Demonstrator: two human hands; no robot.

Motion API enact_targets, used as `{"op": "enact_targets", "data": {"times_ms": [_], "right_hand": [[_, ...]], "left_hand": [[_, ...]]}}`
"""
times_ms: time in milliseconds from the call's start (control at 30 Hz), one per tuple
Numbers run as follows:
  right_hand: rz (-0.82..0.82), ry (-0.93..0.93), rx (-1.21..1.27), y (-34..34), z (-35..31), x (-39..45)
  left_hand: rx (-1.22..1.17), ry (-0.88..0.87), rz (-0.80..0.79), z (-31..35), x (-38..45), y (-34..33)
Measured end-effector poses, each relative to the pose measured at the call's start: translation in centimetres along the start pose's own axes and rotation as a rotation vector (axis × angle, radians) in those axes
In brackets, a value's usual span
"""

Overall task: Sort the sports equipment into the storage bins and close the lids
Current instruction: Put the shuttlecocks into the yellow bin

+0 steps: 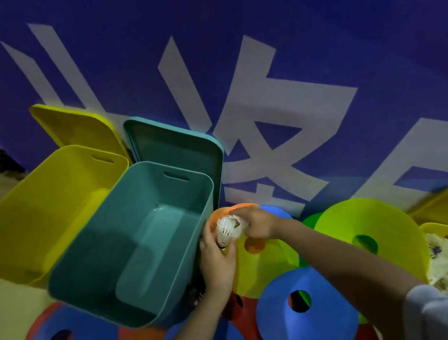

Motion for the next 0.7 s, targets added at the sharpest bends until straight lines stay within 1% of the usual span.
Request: {"op": "enact_targets", "data": {"times_ms": [133, 233, 300, 367, 533, 600, 700], "right_hand": [[-0.084, 0.033, -0.171, 0.2, 1.3, 0.3], [-0.054, 0.003, -0.134, 0.7, 3.0, -0.3], [-0.013, -0.050, -0.086, 1.3, 4.0, -1.2], [0.066, -0.109, -0.045, 2.1, 4.8, -2.5], [0.317, -0.116, 0.011, 5.1, 4.5, -6.9], [0.435, -0.095, 0.098, 6.6, 3.9, -9.3], [0.595, -0.080, 0.237, 8.6, 3.9, -13.8]], "left_hand": [[0.044, -0.034, -0.019, 0.1, 0.3, -0.7], [0.009, -0.059, -0.113, -0.2, 0.6, -1.2], [0.011, -0.069, -0.190, -0.7, 0.5, -1.3], [0.039, -0.091, -0.242, -0.7, 0.4, -1.4], [0.167, -0.176, -0.311, 1.5, 0.4, -1.1], [0.157, -0.195, -0.288, 2.7, 0.5, -0.6], [0.060, -0.231, -0.220, 5.1, 0.0, 0.6]]}}
Point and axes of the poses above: each hand's wrist, its own x-axis towards the middle knuckle, its own y-axis out of the back of the hand, z = x × y, the point moved 6 cm from there along x, towards the middle knuckle, and after that the axes turned 13 degrees about z, right-handed, at the moved point
